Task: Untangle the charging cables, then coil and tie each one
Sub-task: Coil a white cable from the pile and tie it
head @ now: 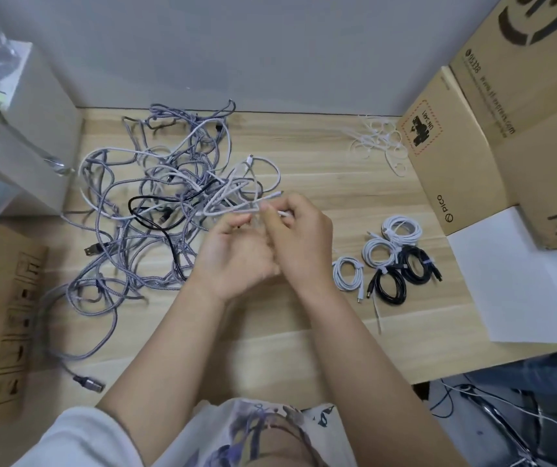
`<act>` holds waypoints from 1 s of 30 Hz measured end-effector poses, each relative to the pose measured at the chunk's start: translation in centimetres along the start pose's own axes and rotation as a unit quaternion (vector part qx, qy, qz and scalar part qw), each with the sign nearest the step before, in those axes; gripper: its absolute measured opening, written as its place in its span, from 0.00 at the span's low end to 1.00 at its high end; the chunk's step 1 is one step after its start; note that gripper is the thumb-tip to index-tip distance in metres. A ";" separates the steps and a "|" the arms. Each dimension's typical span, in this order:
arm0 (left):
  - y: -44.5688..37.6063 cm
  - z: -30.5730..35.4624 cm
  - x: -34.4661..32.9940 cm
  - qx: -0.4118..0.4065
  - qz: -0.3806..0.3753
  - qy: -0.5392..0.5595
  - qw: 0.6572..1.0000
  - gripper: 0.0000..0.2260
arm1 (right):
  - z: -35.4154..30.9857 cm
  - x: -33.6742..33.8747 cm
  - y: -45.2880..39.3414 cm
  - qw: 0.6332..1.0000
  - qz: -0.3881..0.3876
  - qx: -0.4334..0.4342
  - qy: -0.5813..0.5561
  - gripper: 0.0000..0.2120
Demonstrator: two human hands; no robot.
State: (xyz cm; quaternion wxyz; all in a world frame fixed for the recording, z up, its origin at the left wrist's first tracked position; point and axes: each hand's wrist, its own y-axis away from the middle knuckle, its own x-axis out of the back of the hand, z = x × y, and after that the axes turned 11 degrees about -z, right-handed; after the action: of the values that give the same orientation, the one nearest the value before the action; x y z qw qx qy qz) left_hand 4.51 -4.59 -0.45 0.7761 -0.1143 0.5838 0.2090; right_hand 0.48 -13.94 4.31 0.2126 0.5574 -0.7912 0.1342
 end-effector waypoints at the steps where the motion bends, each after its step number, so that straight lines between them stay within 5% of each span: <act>1: -0.2 0.3 -0.4 -0.015 0.007 0.003 1.000 0.16 | -0.2 0.3 0.2 1.000 -0.002 -0.008 -0.009 0.07; 4: -1.1 1.4 -1.0 -0.084 0.159 0.080 0.980 0.05 | -1.2 1.6 1.6 0.993 -0.107 -0.045 0.015 0.16; 6: -1.7 2.5 -0.2 -0.128 0.264 0.118 0.949 0.11 | -2.1 2.3 3.3 0.974 -0.213 -0.044 0.057 0.16; 9: -1.1 3.6 0.6 -0.168 0.321 0.090 0.928 0.15 | -3.5 3.4 5.5 0.958 -0.272 -0.003 0.090 0.15; 13: -0.1 4.8 0.6 -0.198 0.297 0.129 0.925 0.18 | -4.2 4.7 5.5 0.975 -0.215 -0.004 0.049 0.22; 17: 0.4 3.9 -2.1 -0.199 0.208 0.041 0.957 0.22 | -3.0 3.7 3.4 0.988 -0.121 -0.023 0.091 0.12; 20: 0.7 2.4 -4.3 -0.237 0.161 -0.039 0.957 0.12 | -2.8 2.0 2.3 0.979 -0.180 -0.069 0.069 0.18; 25: 0.8 1.7 -5.2 -0.239 0.133 -0.157 0.949 0.14 | -3.0 0.4 1.5 0.977 -0.191 -0.058 0.069 0.09; 30: 1.0 1.4 -5.1 -0.234 0.100 -0.136 0.957 0.14 | -3.2 -0.5 0.9 0.987 -0.160 -0.009 0.018 0.10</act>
State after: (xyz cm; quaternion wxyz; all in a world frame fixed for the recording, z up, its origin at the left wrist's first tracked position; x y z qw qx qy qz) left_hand 4.10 -4.12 4.85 0.7748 -0.2047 0.4158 0.4300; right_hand 0.34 -11.81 6.90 0.2503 0.6728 -0.6889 0.1011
